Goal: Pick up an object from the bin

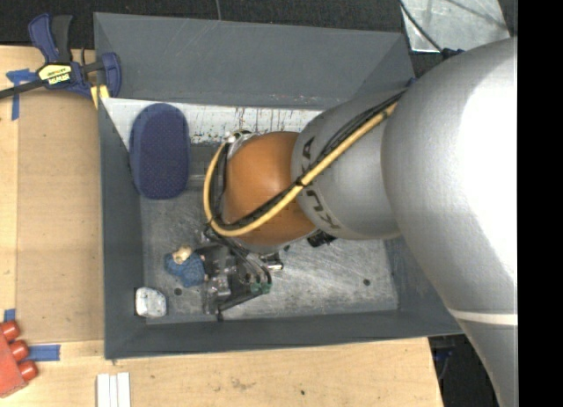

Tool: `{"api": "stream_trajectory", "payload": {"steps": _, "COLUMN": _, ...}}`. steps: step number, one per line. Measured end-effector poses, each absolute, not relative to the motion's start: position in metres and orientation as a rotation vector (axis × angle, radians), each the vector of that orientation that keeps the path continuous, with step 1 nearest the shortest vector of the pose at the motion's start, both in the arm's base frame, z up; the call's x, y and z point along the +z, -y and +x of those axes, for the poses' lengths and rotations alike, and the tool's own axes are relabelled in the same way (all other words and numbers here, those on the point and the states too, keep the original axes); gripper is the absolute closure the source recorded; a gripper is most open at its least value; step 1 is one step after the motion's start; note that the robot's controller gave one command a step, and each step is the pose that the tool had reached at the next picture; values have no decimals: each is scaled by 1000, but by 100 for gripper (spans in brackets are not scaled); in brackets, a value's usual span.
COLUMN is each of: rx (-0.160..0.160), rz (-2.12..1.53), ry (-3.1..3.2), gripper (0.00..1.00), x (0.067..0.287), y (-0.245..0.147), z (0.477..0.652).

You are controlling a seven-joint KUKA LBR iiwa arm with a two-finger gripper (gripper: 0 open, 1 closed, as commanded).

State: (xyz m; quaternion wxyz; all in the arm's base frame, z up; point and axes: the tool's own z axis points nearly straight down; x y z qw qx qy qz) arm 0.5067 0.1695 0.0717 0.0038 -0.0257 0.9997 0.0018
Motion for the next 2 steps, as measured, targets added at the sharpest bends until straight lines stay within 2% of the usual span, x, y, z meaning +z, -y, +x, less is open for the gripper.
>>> {"api": "stream_trajectory", "payload": {"steps": 1, "rx": 3, "rz": 394, "ry": -3113, "gripper": 0, "x": 85, "y": -204, "z": 526}}
{"api": "stream_trajectory", "payload": {"steps": 2, "rx": 7, "rz": 429, "ry": -3107, "gripper": 0, "x": 73, "y": -198, "z": 520}}
